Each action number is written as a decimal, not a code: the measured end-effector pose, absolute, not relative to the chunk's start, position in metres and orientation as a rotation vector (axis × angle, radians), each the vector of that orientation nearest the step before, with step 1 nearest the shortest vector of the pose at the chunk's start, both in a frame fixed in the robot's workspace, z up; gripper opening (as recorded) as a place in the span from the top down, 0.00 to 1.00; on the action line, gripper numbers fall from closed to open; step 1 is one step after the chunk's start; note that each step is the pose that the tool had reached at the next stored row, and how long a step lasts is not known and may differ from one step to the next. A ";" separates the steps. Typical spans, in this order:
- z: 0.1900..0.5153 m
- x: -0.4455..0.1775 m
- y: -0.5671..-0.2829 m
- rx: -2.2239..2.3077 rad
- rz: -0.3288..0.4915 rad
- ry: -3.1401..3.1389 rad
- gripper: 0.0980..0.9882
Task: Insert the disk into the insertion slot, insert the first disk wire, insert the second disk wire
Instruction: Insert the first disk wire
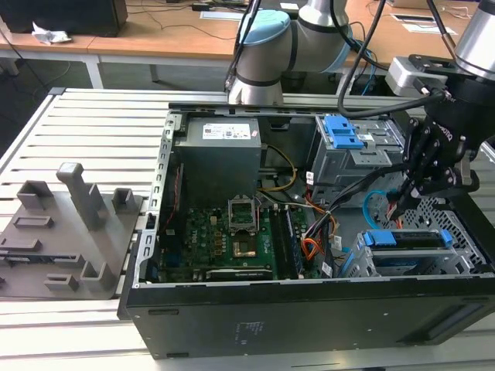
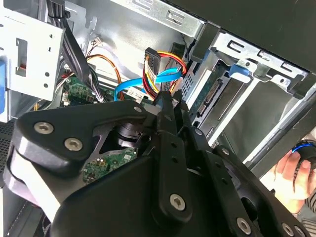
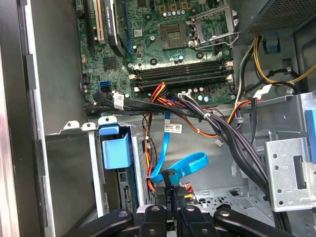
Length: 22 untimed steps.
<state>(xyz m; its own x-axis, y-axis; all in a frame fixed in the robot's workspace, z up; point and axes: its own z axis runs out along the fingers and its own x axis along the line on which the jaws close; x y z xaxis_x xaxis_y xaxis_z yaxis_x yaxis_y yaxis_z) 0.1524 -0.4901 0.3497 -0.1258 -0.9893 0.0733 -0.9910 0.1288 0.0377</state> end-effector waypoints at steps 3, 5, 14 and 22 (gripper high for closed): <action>0.350 0.161 -0.490 2.021 0.029 -2.297 0.91; 0.350 0.164 -0.490 2.022 0.028 -2.296 0.91; 0.349 0.164 -0.519 2.022 0.026 -2.297 0.91; 0.346 0.164 -0.536 2.037 -0.009 -2.312 0.91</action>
<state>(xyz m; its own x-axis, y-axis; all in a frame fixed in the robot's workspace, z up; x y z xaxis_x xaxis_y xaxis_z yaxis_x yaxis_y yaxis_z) 0.1637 -0.5356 0.3461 -0.1250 -0.9913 0.0415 -0.9909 0.1268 0.0446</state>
